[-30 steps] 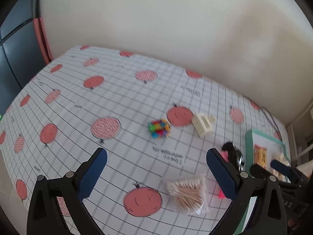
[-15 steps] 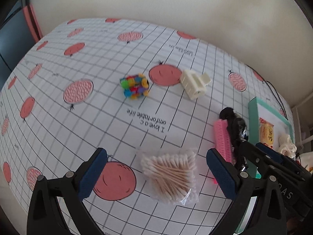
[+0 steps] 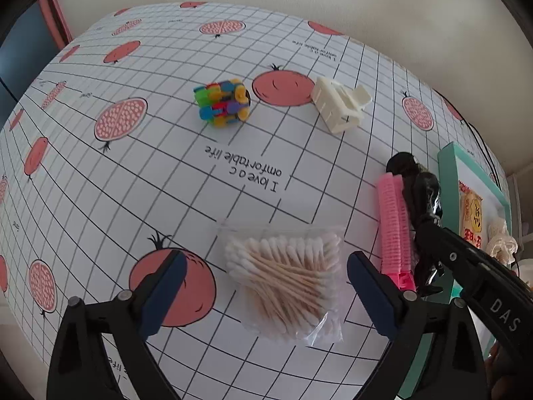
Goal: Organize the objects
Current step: 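Grasp the cotton swab bag with the left tool while the right tool grasps the black robot figure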
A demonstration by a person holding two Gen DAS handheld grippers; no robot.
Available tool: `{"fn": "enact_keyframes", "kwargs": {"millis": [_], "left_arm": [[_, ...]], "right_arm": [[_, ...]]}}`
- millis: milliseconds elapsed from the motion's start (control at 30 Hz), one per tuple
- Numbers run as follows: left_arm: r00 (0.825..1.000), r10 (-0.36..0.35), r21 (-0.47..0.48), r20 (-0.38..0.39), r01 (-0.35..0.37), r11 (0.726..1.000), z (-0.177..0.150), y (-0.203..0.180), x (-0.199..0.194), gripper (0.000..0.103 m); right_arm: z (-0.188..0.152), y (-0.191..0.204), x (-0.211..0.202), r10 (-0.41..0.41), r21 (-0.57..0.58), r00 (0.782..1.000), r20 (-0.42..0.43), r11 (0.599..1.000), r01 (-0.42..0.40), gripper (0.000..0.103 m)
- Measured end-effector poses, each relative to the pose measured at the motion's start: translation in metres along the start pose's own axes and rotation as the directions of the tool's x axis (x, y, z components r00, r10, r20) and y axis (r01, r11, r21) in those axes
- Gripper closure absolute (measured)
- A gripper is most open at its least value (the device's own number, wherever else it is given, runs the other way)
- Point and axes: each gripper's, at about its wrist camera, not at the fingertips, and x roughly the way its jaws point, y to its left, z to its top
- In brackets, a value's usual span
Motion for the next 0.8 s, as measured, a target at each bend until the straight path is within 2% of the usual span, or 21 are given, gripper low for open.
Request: {"fn": "enact_keyframes", "kwargs": {"millis": [67, 133, 433, 633, 800], "left_arm": [[1.000, -0.002, 0.005, -0.010, 0.002, 1.000, -0.002, -0.001, 0.003, 0.008], [1.000, 0.000, 0.015, -0.016, 0.000, 1.000, -0.003, -0.003, 0.004, 0.018], [0.999, -0.026, 0.031, -0.023, 0.027, 0.999, -0.008, -0.008, 0.006, 0.045], [1.000, -0.029, 0.046, -0.009, 0.029, 0.999, -0.011, -0.009, 0.001, 0.054], [1.000, -0.021, 0.040, 0.012, 0.020, 0.999, -0.008, -0.002, -0.005, 0.056]], "right_arm": [[0.000, -0.001, 0.000, 0.002, 0.003, 1.000, 0.002, 1.000, -0.002, 0.067], [0.000, 0.000, -0.001, -0.006, -0.003, 1.000, 0.005, 1.000, 0.006, 0.068], [0.000, -0.002, -0.005, -0.003, 0.005, 1.000, 0.010, 1.000, 0.003, 0.070], [0.000, -0.005, -0.013, 0.008, 0.015, 1.000, 0.022, 1.000, -0.008, 0.070], [0.000, -0.005, -0.023, 0.028, 0.008, 0.999, 0.038, 1.000, -0.029, 0.070]]}}
